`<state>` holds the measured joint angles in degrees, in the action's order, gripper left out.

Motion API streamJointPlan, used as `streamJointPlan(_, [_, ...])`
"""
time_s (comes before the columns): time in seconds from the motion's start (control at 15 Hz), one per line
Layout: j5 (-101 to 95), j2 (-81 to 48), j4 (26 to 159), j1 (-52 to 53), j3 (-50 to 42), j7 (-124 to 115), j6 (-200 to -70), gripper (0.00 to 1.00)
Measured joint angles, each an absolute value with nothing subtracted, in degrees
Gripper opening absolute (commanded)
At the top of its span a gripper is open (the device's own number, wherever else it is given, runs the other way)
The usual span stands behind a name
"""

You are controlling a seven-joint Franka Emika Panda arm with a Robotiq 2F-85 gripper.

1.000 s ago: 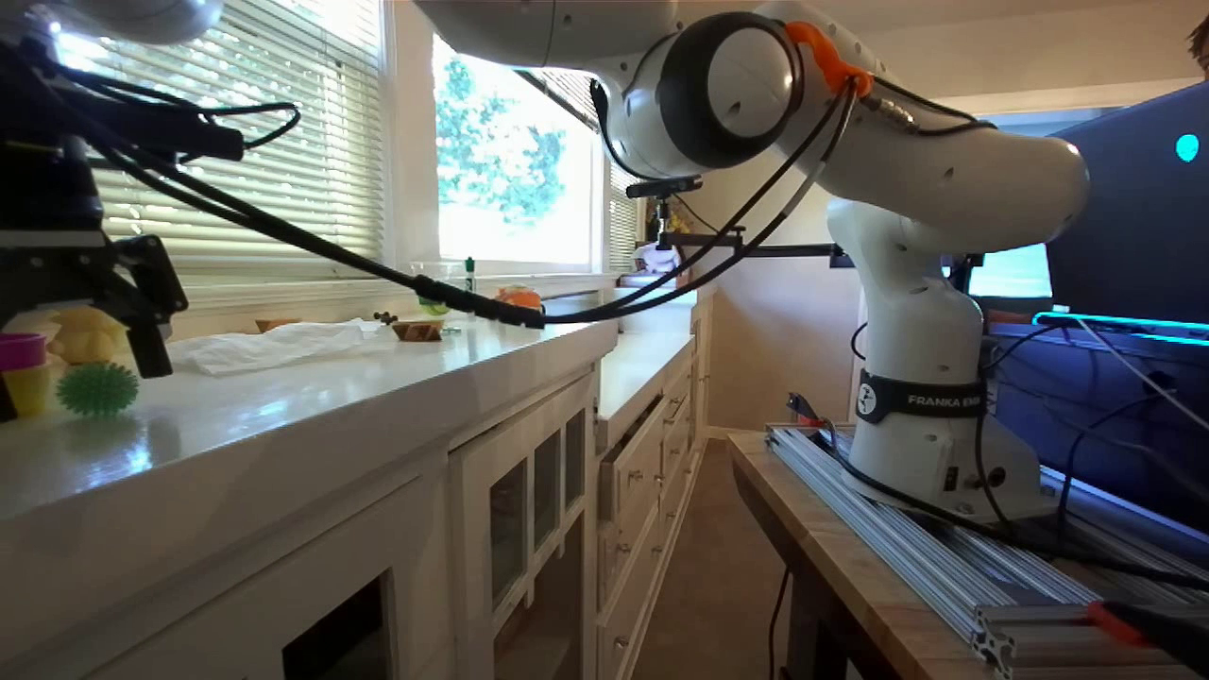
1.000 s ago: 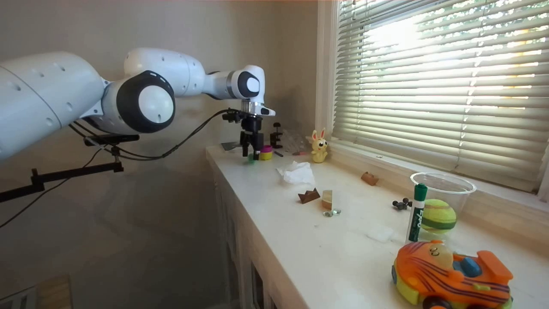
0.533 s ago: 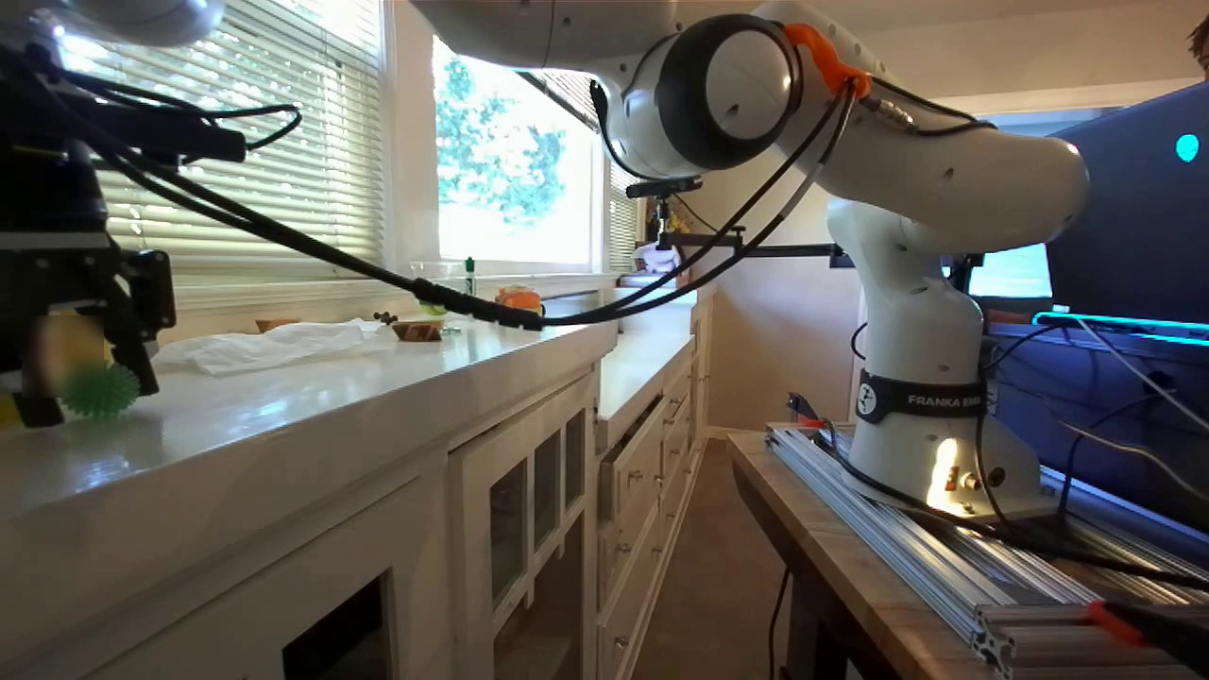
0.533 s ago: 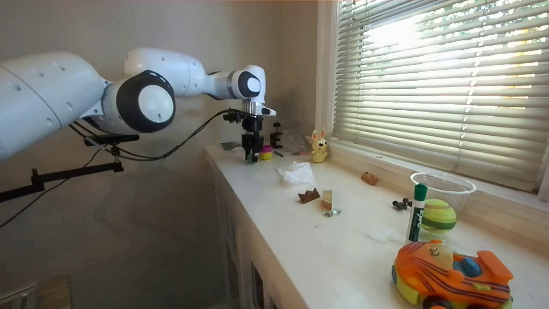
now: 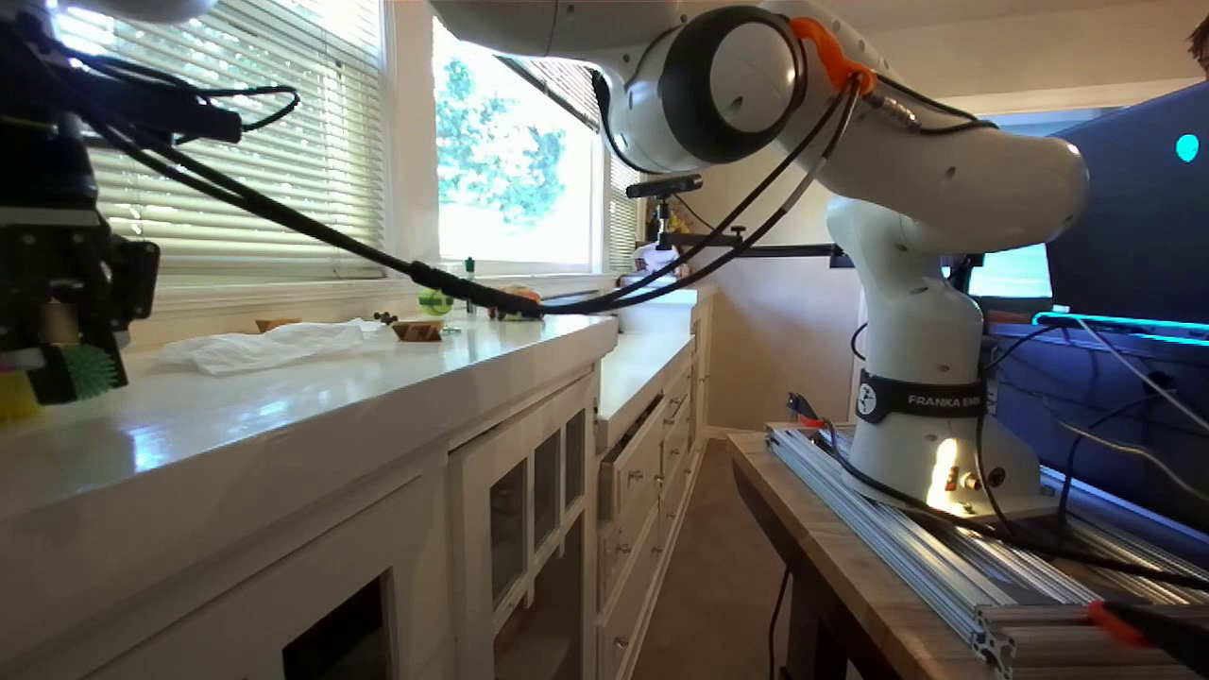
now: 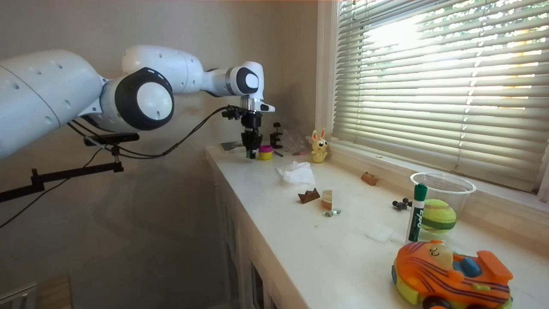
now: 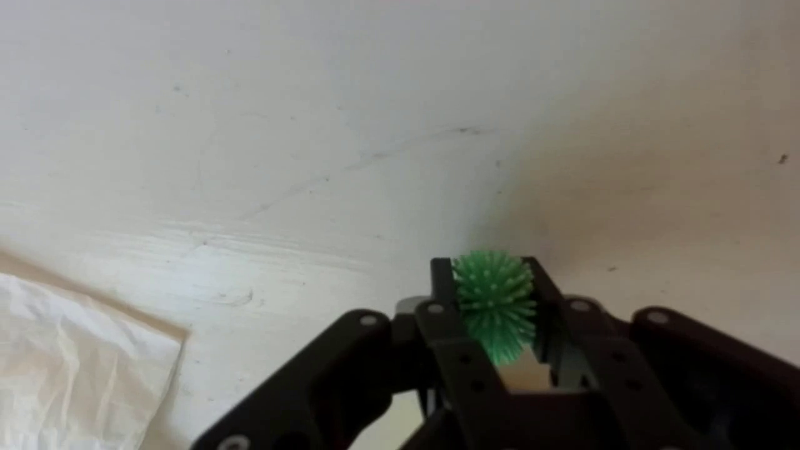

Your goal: Stack the bowls, then place the green toy inside the pink bowl

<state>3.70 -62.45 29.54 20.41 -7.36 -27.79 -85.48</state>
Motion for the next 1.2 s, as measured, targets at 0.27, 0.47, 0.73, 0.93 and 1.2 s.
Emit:
streamJointPlan(0.27, [1.99, -60.12, 28.02, 21.7, -8.6, -28.15, -84.6, 0.07])
streamJointPlan(0.47, [-1.77, -59.61, 24.26, 21.47, -8.58, -28.54, -83.09, 0.07])
streamJointPlan(0.73, [-3.51, -59.03, 24.26, 20.22, -8.58, -28.45, -84.12, 0.07])
streamJointPlan(0.93, [-3.51, -59.51, 24.38, 19.11, -8.37, -28.16, -86.07, 0.07])
streamJointPlan(1.2, [-3.51, -60.3, 24.92, 18.2, -7.3, -27.78, -89.3, 0.07])
